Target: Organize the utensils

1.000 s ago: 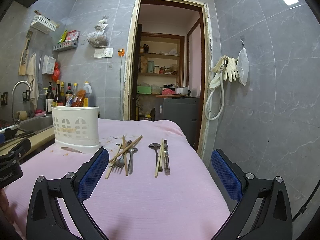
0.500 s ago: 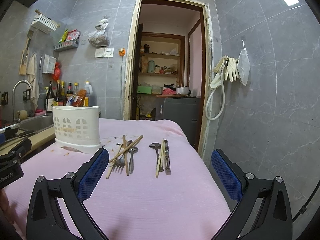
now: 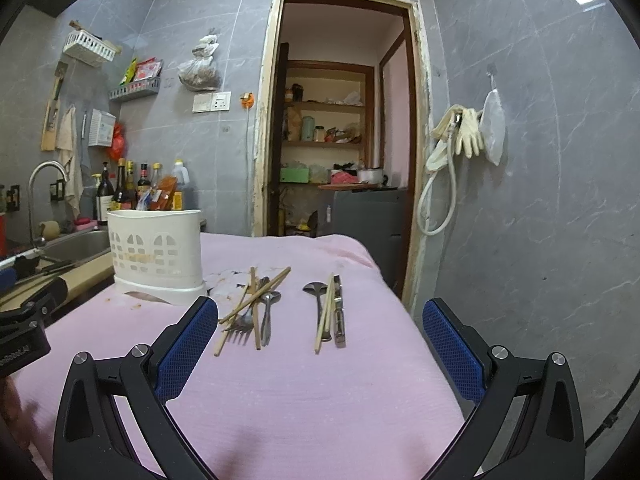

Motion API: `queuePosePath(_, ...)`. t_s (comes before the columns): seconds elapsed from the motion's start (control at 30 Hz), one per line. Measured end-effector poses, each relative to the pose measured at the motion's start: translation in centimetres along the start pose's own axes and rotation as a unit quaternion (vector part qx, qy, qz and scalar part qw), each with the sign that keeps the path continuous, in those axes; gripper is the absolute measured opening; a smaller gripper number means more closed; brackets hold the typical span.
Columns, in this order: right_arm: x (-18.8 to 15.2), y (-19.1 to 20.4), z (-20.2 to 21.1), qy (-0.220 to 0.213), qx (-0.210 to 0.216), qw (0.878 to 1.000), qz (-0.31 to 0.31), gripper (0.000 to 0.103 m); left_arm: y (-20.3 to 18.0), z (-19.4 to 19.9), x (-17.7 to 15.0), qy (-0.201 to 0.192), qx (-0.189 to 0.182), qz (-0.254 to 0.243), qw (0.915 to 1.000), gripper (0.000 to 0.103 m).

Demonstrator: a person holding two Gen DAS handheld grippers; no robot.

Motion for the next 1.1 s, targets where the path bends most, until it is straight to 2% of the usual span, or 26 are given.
queuePosePath(0.27, 1.3, -1.7, -3.5, 0.043, 0.035, 0.998, 0.009, 0.103, -0.2, -2.4, 2.3, 0.027, -0.036, -0.002, 0.9990, 0.101)
queuePosePath(0.43, 2.0, -2.5, -6.2, 0.079, 0.066, 0.994, 0.024, 0.103, 0.3, -4.9, 4.6, 0.055, -0.083, 0.034, 0.9945, 0.101)
queuePosePath(0.6, 3.2, -3.7, -9.0, 0.097, 0.094, 0.990, 0.035, 0.103, -0.2, -7.2, 6.4, 0.078, -0.106, 0.049, 0.9902, 0.101)
queuePosePath(0.83, 4.4, -5.2, -12.8, 0.125, 0.114, 0.985, 0.034, 0.103, -2.7, -10.5, 7.1, 0.124, -0.140, 0.021, 0.9821, 0.101)
queuePosePath(1.1, 4.7, -6.8, -17.9, 0.186, 0.147, 0.971, 0.013, 0.103, -6.7, -15.0, 6.9, 0.175, -0.201, -0.036, 0.9633, 0.100)
Point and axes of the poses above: each gripper's, at about its wrist camera, not at the fingertips, and z roughly against the way its jaws point, y to its left, x to its top, the point moved 1 cm from there along -z, roughly the way its jaws point, and after that the axes turned 11 degrees about -x, right-handed, at the moved point
